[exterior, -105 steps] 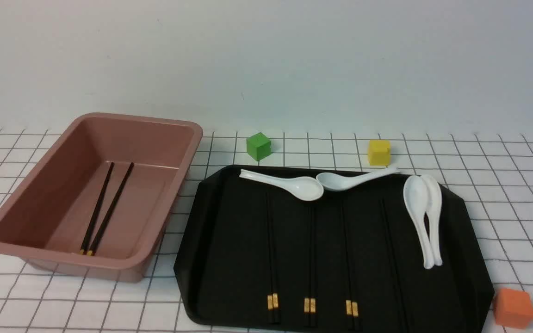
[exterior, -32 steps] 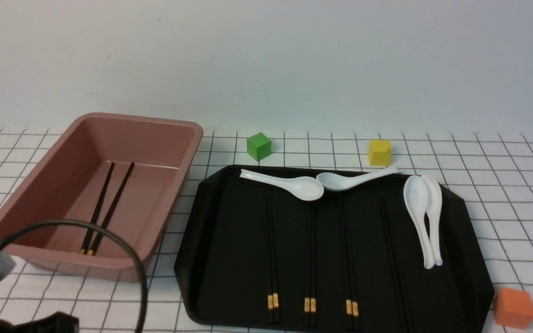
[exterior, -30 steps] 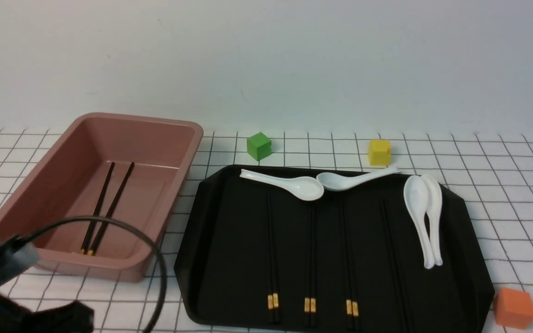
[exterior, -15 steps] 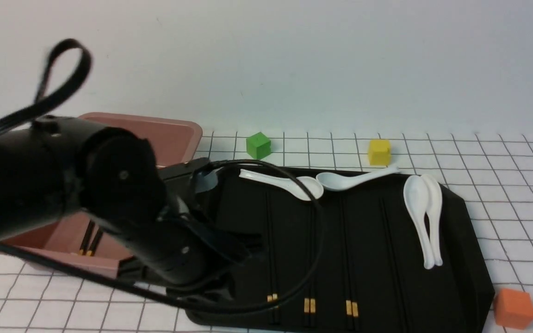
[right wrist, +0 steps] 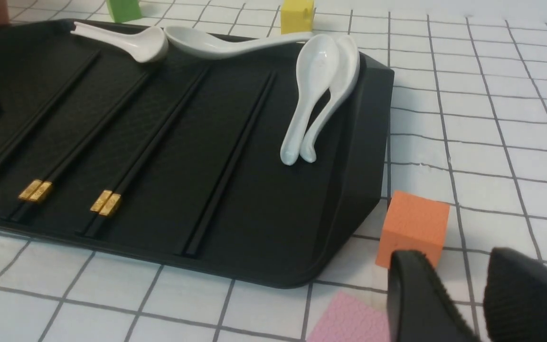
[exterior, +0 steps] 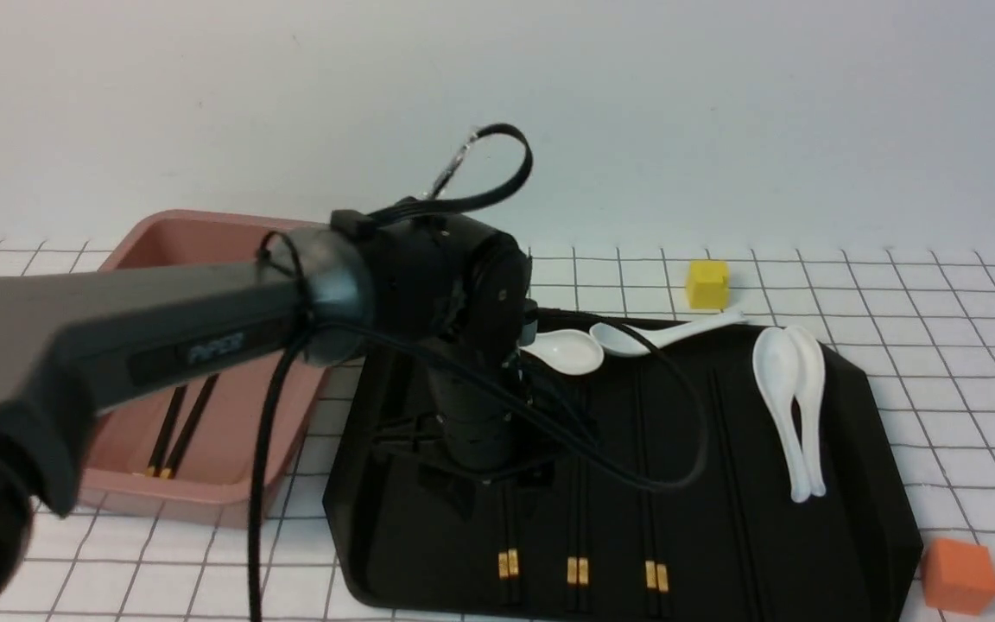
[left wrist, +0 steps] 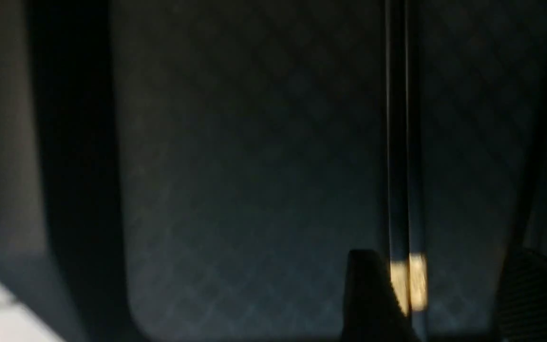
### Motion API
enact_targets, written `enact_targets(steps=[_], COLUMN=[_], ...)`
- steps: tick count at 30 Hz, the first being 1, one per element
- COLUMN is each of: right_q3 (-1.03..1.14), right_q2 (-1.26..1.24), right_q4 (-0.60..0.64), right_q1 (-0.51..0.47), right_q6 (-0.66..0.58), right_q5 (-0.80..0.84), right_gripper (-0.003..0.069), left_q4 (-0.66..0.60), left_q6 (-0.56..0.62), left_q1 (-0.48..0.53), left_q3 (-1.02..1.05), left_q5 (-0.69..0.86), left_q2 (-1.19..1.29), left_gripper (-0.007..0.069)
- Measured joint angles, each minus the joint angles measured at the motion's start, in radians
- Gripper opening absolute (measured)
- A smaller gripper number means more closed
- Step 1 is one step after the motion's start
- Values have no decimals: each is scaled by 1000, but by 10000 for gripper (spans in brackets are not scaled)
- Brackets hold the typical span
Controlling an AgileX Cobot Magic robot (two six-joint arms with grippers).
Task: On white black tablecloth take chopsticks from black tray and put them in box.
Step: 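Reach over to the black tray and grasp a pair of chopsticks with the left gripper, then place the chopsticks into the pink bin with the left gripper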
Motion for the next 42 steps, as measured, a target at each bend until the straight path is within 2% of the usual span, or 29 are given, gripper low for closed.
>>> enact_targets(steps=[9,13,14,15,16,18,24,28,30,36,38,42], right_q3=[0,0,0,0,0,0,0,0,0,0,0,0], right_q2=[0,0,0,0,0,0,0,0,0,0,0,0], right_q4=[0,0,0,0,0,0,0,0,0,0,0,0], right_q1=[0,0,0,0,0,0,0,0,0,0,0,0], right_q6=[1,1,1,1,1,1,1,1,1,1,-1,-2], right_q5=[0,0,0,0,0,0,0,0,0,0,0,0], right_gripper=[240,240,240,240,240,240,240,240,240,240,240,240], left_q4=[27,27,37,38,40,39,27,36,55,180,182,168], left_q6=[-2,-2,-2,-2,-12,-23,-26,-36,-40,-2,23,105], left_q1=[0,0,0,0,0,0,0,8,31,284,360,442], left_q3=[-35,-39,-40,-41,-42,-46,-36,-27,-27,-30,-30,-29], left_q5=[-18,-10,-2,-1,6,12,28,98,127,287,278,196], left_q2=[103,109,112,112,113,114,75,-76,-171,-343,-337,-281], left_gripper=[370,326,271,263,192,108,120,120,120,120,120,120])
